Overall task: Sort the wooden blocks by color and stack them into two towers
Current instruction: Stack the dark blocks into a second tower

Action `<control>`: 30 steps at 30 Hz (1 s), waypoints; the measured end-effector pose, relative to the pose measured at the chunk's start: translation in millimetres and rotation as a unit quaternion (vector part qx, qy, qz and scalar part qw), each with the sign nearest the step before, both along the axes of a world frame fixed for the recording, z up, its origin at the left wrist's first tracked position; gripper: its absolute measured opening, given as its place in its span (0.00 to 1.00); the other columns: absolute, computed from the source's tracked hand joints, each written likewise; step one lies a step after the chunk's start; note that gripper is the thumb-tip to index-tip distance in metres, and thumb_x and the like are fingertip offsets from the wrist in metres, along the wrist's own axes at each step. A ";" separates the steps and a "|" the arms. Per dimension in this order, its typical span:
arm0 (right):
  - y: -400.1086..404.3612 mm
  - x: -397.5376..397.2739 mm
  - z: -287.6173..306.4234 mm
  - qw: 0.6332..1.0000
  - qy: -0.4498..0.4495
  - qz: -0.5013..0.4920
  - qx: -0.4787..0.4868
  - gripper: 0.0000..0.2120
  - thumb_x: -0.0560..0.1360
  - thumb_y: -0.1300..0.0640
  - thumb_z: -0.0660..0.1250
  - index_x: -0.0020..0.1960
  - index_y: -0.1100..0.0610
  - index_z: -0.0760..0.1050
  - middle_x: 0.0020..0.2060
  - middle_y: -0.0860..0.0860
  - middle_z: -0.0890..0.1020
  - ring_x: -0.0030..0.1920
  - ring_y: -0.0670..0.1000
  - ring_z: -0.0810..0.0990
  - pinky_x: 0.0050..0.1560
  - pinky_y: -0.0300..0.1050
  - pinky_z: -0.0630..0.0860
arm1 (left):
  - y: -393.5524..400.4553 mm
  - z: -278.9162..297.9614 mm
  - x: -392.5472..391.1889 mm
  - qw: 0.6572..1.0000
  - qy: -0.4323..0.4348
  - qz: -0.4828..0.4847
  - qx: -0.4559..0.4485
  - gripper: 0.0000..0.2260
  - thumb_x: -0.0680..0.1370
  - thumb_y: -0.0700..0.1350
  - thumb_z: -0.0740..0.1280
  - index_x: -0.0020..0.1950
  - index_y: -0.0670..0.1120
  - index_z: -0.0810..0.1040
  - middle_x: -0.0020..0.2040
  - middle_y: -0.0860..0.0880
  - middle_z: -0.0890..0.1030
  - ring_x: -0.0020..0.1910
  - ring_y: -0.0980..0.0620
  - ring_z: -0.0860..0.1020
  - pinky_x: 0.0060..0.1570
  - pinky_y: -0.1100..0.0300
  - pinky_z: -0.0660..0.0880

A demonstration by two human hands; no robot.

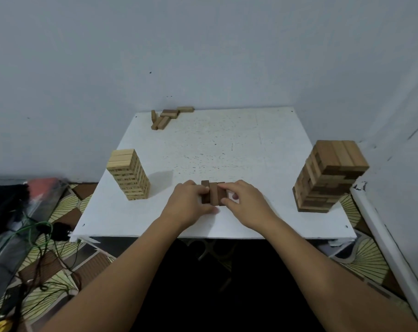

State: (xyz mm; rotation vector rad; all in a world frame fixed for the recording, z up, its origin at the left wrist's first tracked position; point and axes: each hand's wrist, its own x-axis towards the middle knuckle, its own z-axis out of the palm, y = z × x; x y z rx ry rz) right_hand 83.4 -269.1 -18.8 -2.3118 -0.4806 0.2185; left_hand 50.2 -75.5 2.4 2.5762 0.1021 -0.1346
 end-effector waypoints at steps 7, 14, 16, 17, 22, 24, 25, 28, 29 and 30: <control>-0.3 0.3 2.7 0.988 0.084 -0.079 0.107 0.20 0.81 0.56 0.67 0.73 0.46 0.74 0.60 0.42 0.82 0.51 0.40 0.80 0.51 0.32 0.74 | -10.4 -5.1 -3.7 0.998 -0.017 0.014 0.059 0.35 0.61 0.78 0.72 0.58 0.56 0.80 0.52 0.56 0.75 0.56 0.50 0.72 0.57 0.52 0.75; -8.1 6.6 9.5 0.987 0.099 -0.079 0.097 0.19 0.85 0.55 0.62 0.75 0.46 0.70 0.54 0.40 0.83 0.53 0.37 0.78 0.48 0.31 0.71 | -25.2 -4.4 -4.4 0.995 -0.019 0.032 0.093 0.26 0.69 0.71 0.70 0.60 0.57 0.75 0.55 0.54 0.74 0.56 0.48 0.70 0.57 0.51 0.72; -11.9 8.7 12.3 0.988 0.092 -0.082 0.091 0.19 0.84 0.54 0.62 0.75 0.46 0.70 0.52 0.40 0.83 0.52 0.37 0.78 0.49 0.33 0.72 | -22.5 -1.3 -0.8 0.995 -0.003 0.001 0.097 0.23 0.71 0.64 0.69 0.61 0.55 0.75 0.58 0.54 0.74 0.58 0.47 0.69 0.58 0.51 0.71; -13.1 9.2 13.3 0.989 0.085 -0.085 0.091 0.19 0.84 0.54 0.62 0.74 0.46 0.71 0.53 0.41 0.83 0.52 0.39 0.78 0.50 0.35 0.72 | -18.3 1.4 1.3 0.995 0.012 -0.024 0.091 0.24 0.70 0.62 0.68 0.63 0.55 0.76 0.59 0.54 0.75 0.60 0.47 0.69 0.59 0.51 0.70; -8.3 4.4 13.1 0.978 0.069 -0.114 0.159 0.19 0.85 0.50 0.60 0.75 0.48 0.71 0.68 0.44 0.73 0.64 0.42 0.73 0.63 0.38 0.67 | 0.6 12.4 12.3 0.991 0.046 -0.122 0.030 0.28 0.75 0.49 0.73 0.75 0.54 0.74 0.73 0.53 0.72 0.71 0.46 0.65 0.68 0.58 0.62; -2.9 -1.3 11.5 0.963 0.114 -0.101 0.221 0.21 0.86 0.48 0.58 0.78 0.46 0.67 0.73 0.41 0.68 0.71 0.39 0.66 0.69 0.39 0.62 | -2.5 11.0 6.2 0.992 0.030 -0.091 -0.078 0.32 0.78 0.46 0.72 0.81 0.54 0.66 0.77 0.54 0.67 0.76 0.54 0.62 0.70 0.62 0.57; 0.3 -3.8 11.4 0.950 0.140 -0.099 0.260 0.22 0.86 0.47 0.57 0.80 0.46 0.64 0.74 0.40 0.66 0.71 0.38 0.64 0.69 0.38 0.60 | -7.2 9.3 1.6 0.987 0.022 -0.053 -0.151 0.33 0.80 0.47 0.70 0.83 0.54 0.62 0.78 0.58 0.64 0.76 0.59 0.60 0.72 0.62 0.55; 10.9 -6.4 9.0 0.903 0.194 -0.125 0.363 0.24 0.87 0.46 0.52 0.82 0.46 0.58 0.77 0.39 0.63 0.74 0.37 0.62 0.68 0.35 0.57 | -26.8 0.8 -10.2 0.941 -0.003 0.075 -0.329 0.28 0.85 0.54 0.60 0.85 0.55 0.57 0.80 0.61 0.60 0.77 0.62 0.59 0.74 0.61 0.55; 14.4 -6.3 7.2 0.889 0.202 -0.138 0.386 0.25 0.87 0.45 0.51 0.83 0.47 0.57 0.79 0.40 0.62 0.74 0.36 0.61 0.70 0.36 0.57 | -33.7 -2.6 -11.8 0.923 -0.009 0.102 -0.371 0.28 0.85 0.57 0.57 0.84 0.55 0.57 0.80 0.59 0.61 0.78 0.61 0.60 0.76 0.59 0.55; 17.3 -6.0 5.0 0.878 0.207 -0.148 0.405 0.25 0.87 0.45 0.50 0.83 0.47 0.56 0.80 0.41 0.60 0.74 0.36 0.59 0.72 0.37 0.56 | -39.6 -5.7 -11.9 0.903 -0.008 0.127 -0.411 0.29 0.84 0.61 0.56 0.84 0.56 0.57 0.81 0.59 0.62 0.78 0.61 0.61 0.78 0.56 0.55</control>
